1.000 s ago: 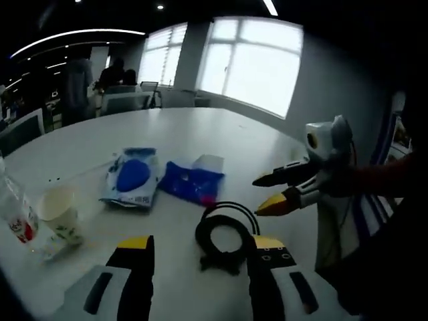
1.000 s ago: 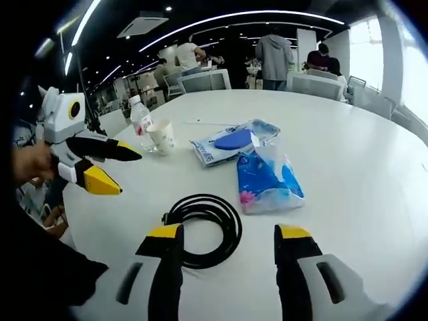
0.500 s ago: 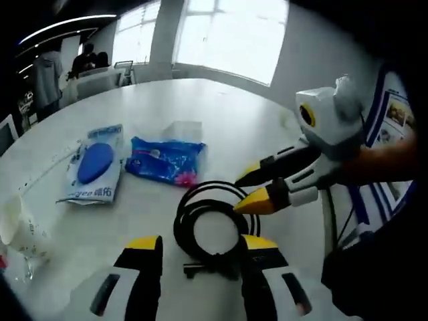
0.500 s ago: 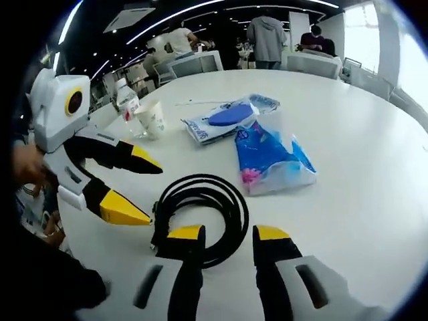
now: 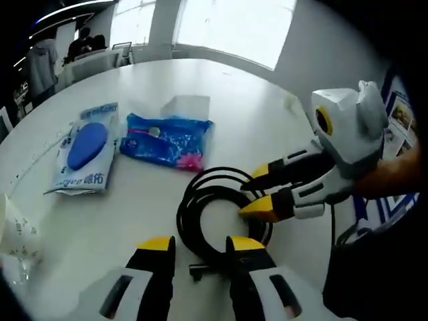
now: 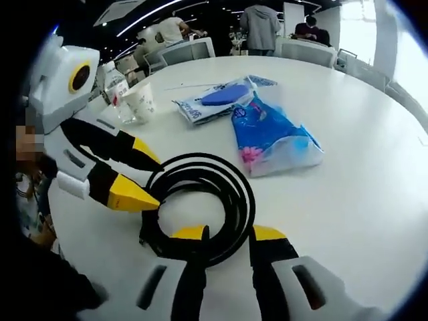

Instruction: Arrange the tabletop items into an orderly group along one side of the table until the central work area is clear of visible clutter.

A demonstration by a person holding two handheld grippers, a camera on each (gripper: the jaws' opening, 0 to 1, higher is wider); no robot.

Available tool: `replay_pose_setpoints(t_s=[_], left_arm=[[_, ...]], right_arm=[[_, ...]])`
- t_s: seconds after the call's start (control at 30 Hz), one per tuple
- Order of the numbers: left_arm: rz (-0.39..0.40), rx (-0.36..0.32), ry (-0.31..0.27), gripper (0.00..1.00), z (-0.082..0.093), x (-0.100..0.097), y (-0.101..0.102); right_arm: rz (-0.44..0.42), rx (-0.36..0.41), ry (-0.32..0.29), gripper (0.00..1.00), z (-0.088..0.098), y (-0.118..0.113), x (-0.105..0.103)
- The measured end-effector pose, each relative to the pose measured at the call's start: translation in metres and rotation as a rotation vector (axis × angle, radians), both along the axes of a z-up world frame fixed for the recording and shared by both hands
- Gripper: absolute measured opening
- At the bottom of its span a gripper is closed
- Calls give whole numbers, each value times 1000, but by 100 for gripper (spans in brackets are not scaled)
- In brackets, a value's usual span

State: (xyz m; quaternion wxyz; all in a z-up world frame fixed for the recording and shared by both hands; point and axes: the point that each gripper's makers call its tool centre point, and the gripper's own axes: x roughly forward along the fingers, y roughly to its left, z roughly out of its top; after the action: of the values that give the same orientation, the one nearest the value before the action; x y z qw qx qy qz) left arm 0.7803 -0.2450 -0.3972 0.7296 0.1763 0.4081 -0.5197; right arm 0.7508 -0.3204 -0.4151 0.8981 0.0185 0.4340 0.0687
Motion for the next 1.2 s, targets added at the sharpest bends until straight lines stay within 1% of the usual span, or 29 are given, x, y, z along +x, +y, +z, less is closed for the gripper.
replay_pose_setpoints(t_s=[0.1, 0.2, 0.33, 0.5, 0.6, 0.73, 0.87, 0.9, 0.97, 1.1, 1.2], left_arm=[[-5, 16, 22, 23, -7, -2, 0], [5, 15, 16, 21, -8, 0, -2], [51, 22, 52, 17, -10, 2, -3], [39, 36, 31, 14, -7, 3, -3], [46, 47, 30, 11, -4, 3, -2], [40, 43, 34, 8, 4, -1, 1], [39, 43, 25, 7, 12, -4, 1], [32, 45, 28, 7, 14, -6, 1], [27, 36, 30, 7, 16, -8, 0], [34, 14, 41, 6, 21, -10, -6], [30, -3, 36, 6, 28, -9, -15]], right_arm=[[-23, 8, -2, 16, 0, -1, 0], [-38, 14, 0, 14, 1, -1, -1], [-78, 27, 12, 12, 0, -1, -1], [-140, 63, 35, 9, 0, -4, 0], [-157, 83, 48, 7, 0, -3, -3], [-163, 89, 41, 5, 5, -5, -5], [-185, 95, 22, 3, 15, -9, -7], [-199, 108, 8, 2, 17, -12, -4], [-202, 108, 2, 1, 22, -15, -3], [-201, 95, -23, 0, 38, -24, -2], [-200, 83, -29, 0, 41, -31, -1]])
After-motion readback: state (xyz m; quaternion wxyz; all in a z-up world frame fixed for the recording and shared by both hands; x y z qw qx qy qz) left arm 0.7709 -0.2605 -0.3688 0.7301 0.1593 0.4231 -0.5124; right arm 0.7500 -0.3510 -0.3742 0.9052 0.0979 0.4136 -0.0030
